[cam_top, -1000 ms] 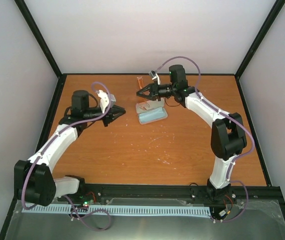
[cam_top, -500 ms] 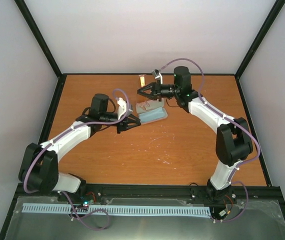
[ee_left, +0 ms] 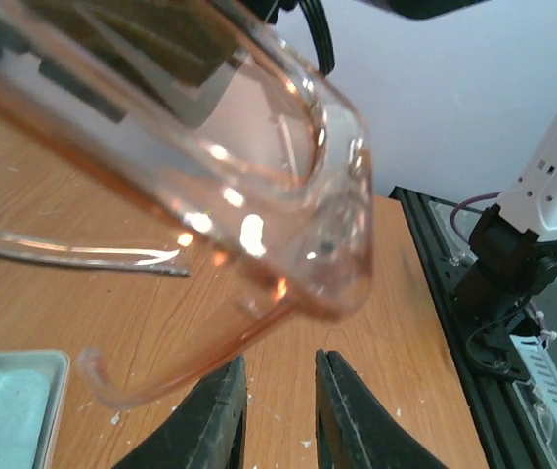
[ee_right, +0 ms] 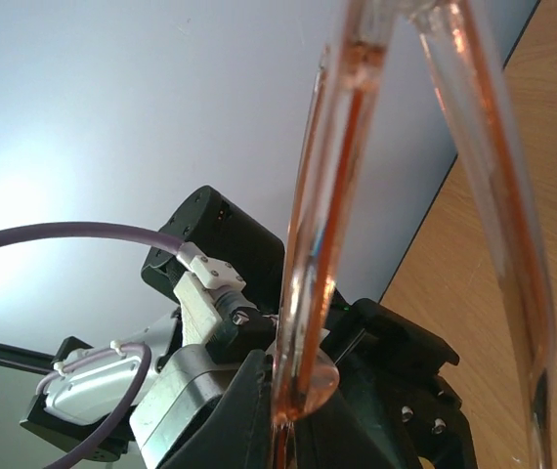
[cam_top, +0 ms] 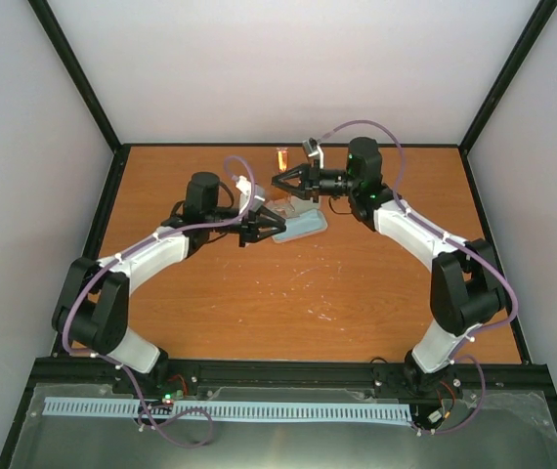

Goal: Organize the sunglasses
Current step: Fold the sunglasses.

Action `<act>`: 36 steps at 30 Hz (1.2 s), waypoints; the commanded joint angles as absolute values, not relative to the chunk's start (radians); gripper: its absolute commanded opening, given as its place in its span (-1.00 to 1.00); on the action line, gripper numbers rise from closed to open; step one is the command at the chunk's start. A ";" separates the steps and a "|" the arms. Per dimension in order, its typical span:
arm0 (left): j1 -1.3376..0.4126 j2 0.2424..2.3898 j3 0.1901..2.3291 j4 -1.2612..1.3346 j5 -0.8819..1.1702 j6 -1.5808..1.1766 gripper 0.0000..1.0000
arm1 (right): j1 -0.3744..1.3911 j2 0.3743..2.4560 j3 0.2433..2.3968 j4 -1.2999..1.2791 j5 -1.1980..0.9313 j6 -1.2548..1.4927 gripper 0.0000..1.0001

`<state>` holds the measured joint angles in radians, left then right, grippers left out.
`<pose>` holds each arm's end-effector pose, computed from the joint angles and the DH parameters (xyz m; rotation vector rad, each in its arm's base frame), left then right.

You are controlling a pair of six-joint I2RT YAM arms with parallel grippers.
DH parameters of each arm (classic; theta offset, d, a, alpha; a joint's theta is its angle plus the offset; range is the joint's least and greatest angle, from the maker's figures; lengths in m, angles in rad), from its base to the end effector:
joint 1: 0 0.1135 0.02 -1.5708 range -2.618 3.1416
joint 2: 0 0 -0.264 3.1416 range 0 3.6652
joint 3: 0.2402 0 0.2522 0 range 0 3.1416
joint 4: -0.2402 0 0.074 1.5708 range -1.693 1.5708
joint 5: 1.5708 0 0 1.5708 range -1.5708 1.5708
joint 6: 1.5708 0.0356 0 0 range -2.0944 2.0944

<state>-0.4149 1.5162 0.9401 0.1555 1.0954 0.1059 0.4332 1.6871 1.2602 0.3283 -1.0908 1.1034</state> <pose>0.2857 -0.1604 0.2571 1.1635 1.5729 -1.2780 0.3393 0.1917 0.3200 -0.3472 2.0531 1.9450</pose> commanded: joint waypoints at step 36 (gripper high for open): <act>-0.416 1.600 1.125 0.184 0.899 0.225 -0.47 | 0.501 1.676 1.064 0.039 -1.204 0.868 -0.93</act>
